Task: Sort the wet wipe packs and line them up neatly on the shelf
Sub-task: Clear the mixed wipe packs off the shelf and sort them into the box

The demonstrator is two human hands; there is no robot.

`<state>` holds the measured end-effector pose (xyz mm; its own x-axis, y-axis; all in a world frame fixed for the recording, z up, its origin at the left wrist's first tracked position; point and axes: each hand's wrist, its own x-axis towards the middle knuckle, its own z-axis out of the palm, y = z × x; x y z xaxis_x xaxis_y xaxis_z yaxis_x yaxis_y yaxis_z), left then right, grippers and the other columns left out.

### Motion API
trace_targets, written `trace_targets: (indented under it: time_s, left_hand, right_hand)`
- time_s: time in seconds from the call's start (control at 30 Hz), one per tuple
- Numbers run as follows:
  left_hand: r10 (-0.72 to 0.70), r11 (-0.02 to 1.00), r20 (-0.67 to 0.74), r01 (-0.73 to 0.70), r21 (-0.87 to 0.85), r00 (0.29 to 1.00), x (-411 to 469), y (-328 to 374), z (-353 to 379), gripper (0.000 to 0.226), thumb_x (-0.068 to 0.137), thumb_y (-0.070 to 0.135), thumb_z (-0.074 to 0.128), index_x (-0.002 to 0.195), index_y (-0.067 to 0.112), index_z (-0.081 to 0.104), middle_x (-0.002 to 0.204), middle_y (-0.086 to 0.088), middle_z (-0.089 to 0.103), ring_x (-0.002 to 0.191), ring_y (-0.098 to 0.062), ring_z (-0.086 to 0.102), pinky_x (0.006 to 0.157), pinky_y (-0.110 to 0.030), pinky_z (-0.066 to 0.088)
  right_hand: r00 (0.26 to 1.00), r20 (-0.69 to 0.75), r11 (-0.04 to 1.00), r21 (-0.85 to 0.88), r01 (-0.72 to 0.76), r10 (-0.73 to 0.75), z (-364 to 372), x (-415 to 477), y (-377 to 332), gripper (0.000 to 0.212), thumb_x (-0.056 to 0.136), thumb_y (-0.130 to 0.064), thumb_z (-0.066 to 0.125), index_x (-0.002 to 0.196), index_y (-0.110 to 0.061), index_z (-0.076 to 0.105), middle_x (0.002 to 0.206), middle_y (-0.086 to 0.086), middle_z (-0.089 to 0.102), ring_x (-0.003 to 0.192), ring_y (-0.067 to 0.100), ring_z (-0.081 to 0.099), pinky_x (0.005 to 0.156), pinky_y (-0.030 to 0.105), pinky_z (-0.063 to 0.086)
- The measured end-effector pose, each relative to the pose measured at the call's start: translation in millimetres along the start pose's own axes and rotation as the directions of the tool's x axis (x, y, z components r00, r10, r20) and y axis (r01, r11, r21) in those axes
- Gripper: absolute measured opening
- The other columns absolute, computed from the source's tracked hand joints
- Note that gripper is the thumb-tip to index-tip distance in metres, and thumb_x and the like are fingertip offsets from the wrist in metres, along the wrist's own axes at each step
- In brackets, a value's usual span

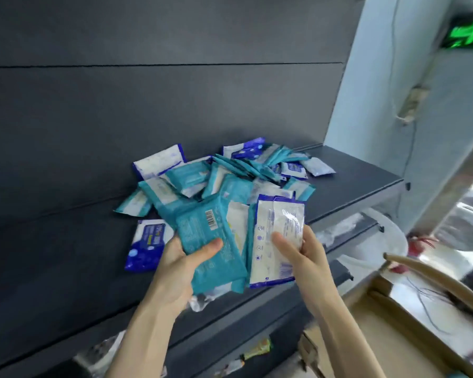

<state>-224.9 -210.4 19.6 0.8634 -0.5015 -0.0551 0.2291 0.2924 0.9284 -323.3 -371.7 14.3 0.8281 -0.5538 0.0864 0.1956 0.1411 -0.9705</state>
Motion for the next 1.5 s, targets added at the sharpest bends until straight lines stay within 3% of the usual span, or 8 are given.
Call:
trace_targets:
  time_s: [0.13,0.23,0.4,0.57,0.8,1.07,1.27,1.5]
  left_hand:
    - [-0.134,0.989,0.139,0.125,0.076,0.981,-39,-63,79,0.031,0.063,0.005,0.07,0.094,0.005,0.066,0.089,-0.012,0.074,0.08,-0.026,0.071,0.064,-0.036,0.058]
    - [-0.261,0.957,0.254,0.216,0.192,0.931,-68,-110,135,0.035,0.059,0.01,0.073,0.094,0.007,0.068,0.09,-0.012,0.074,0.084,-0.031,0.07,0.073,-0.042,0.055]
    - [-0.43,0.9,0.444,0.336,0.277,0.786,-112,-176,224,0.038,0.071,0.018,0.067,0.107,0.009,0.065,0.102,-0.009,0.073,0.094,-0.026,0.069,0.079,-0.039,0.057]
    - [-0.542,0.834,0.585,0.301,0.461,0.603,-135,-230,289,0.037,0.081,0.028,0.063,0.115,0.013,0.062,0.111,-0.005,0.071,0.103,-0.023,0.067,0.092,-0.047,0.051]
    - [-0.657,0.74,0.586,0.256,0.623,0.473,-126,-322,364,0.036,0.085,0.014,0.066,0.117,0.022,0.052,0.113,0.0,0.067,0.1,-0.015,0.067,0.088,-0.042,0.054]
    - [-0.834,0.545,0.421,0.417,0.728,0.355,-79,-430,445,0.03,0.095,0.012,0.052,0.123,0.017,0.043,0.117,-0.004,0.062,0.101,-0.019,0.065,0.079,-0.036,0.056]
    - [-0.872,0.457,0.318,0.384,0.803,0.372,-36,-517,486,0.032,0.092,0.011,0.059,0.119,0.015,0.043,0.111,-0.002,0.062,0.095,-0.014,0.065,0.071,-0.029,0.057]
    - [-0.854,0.415,0.214,0.373,0.83,0.474,1,-649,508,0.032,0.087,0.009,0.065,0.115,0.014,0.049,0.109,-0.003,0.062,0.09,-0.012,0.064,0.068,-0.026,0.056]
  right_hand:
    - [0.989,-0.141,0.998,-0.044,-0.055,0.048,-97,-72,-6,0.039,0.079,-0.027,0.062,0.114,-0.014,0.051,0.095,0.004,0.072,0.086,0.023,0.071,0.063,0.027,0.058]
    - [0.96,-0.274,0.996,-0.057,-0.075,0.057,-161,-126,-6,0.035,0.086,-0.021,0.06,0.117,-0.01,0.048,0.096,0.004,0.072,0.084,0.023,0.072,0.06,0.026,0.058]
    - [0.844,-0.533,0.996,-0.021,-0.091,0.066,-249,-205,-2,0.031,0.089,-0.02,0.061,0.117,-0.015,0.049,0.103,0.006,0.07,0.089,0.024,0.071,0.065,0.032,0.059]
    - [0.684,-0.724,0.995,0.032,-0.099,0.091,-315,-260,5,0.033,0.088,-0.02,0.06,0.116,-0.009,0.046,0.106,0.012,0.068,0.09,0.025,0.07,0.065,0.031,0.059]
    - [0.474,-0.862,0.978,0.11,-0.177,0.182,-401,-284,36,0.029,0.09,-0.018,0.061,0.114,-0.012,0.047,0.104,0.011,0.067,0.087,0.021,0.071,0.062,0.029,0.058]
    - [0.307,-0.883,0.915,0.262,-0.306,0.355,-508,-241,82,0.017,0.093,-0.019,0.058,0.104,-0.021,0.046,0.105,0.006,0.064,0.084,0.013,0.071,0.057,0.024,0.056]
    - [0.213,-0.869,0.86,0.353,-0.367,0.447,-586,-201,138,0.015,0.093,-0.02,0.059,0.102,-0.021,0.047,0.104,0.005,0.065,0.086,0.015,0.07,0.061,0.028,0.058]
    - [0.128,-0.867,0.776,0.354,-0.522,0.482,-675,-164,241,0.037,0.093,-0.025,0.059,0.118,-0.018,0.033,0.109,-0.002,0.059,0.1,0.017,0.062,0.09,0.047,0.052]
